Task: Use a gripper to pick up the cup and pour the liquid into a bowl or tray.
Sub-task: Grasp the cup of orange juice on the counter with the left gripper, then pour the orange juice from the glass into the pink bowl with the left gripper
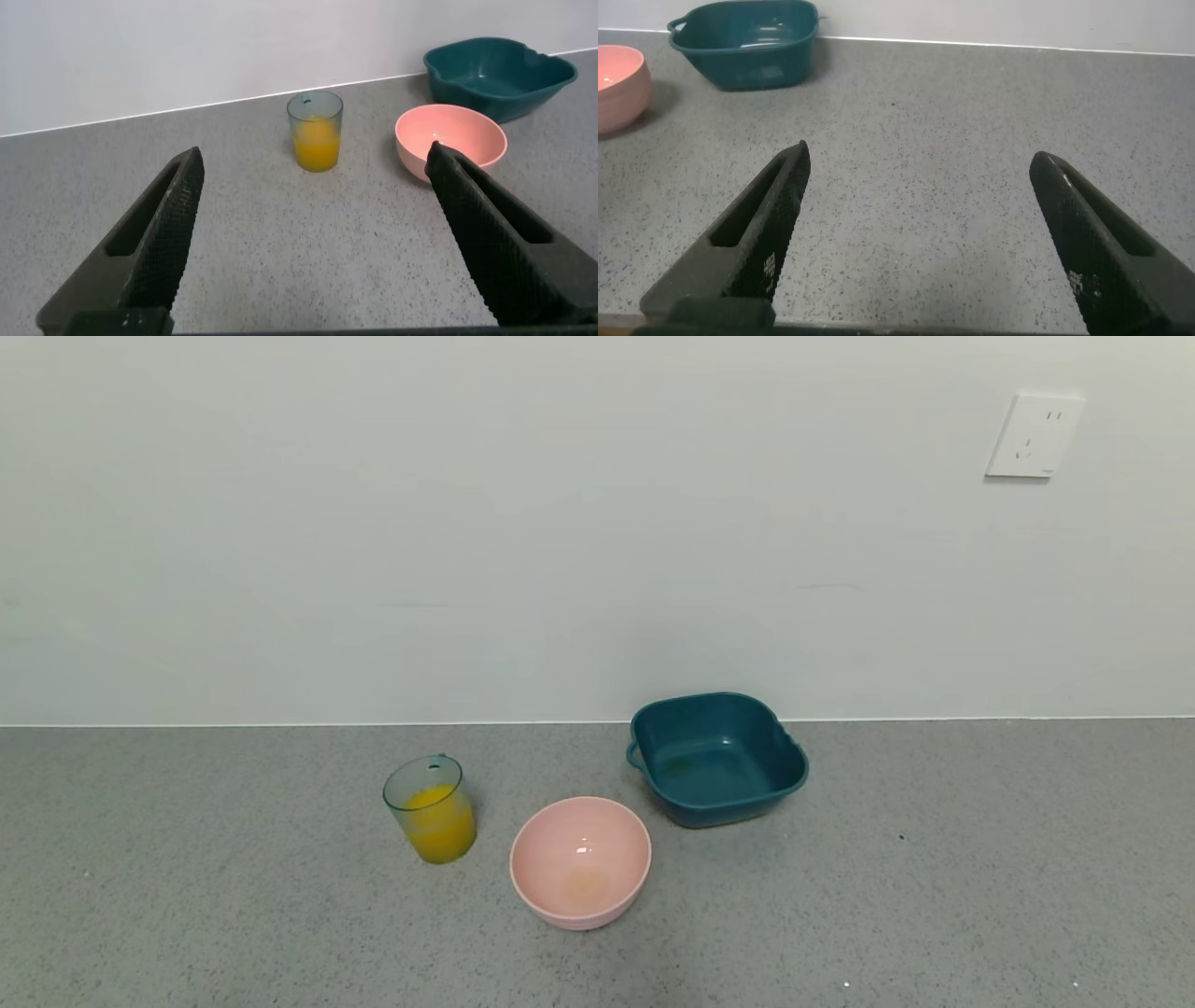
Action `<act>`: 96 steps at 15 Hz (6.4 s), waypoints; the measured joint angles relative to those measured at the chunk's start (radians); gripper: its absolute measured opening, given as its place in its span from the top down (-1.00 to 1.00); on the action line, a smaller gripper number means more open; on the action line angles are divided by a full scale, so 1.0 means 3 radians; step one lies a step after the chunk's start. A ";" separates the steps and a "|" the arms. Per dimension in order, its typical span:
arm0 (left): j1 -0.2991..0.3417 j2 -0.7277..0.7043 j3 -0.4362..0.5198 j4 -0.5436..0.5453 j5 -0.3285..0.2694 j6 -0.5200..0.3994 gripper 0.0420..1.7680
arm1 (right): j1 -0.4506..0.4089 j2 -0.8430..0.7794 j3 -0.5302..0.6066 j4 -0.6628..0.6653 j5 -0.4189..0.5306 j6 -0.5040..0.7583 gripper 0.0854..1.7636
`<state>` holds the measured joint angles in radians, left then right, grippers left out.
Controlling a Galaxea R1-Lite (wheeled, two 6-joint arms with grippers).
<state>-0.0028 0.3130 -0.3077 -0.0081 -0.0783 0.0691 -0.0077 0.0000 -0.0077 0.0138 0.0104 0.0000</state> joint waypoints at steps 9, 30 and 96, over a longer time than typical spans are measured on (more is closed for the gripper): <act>-0.0001 0.2150 -0.0430 -0.1196 0.0040 -0.0018 -0.94 | 0.0000 0.0000 0.0000 0.0000 0.0000 0.0001 -0.94; -0.0332 0.5299 -0.0052 -0.3793 0.0133 -0.0019 -0.94 | 0.0000 0.0000 0.0000 -0.0001 0.0000 0.0000 -0.94; -0.0679 0.5031 -0.0916 -0.2575 0.0421 0.1722 -0.47 | 0.0000 0.0000 0.0000 -0.0001 0.0000 0.0000 -0.94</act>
<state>-0.2064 1.8223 -0.5826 -0.7806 0.0479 0.5857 -0.0077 0.0000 -0.0077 0.0134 0.0104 0.0000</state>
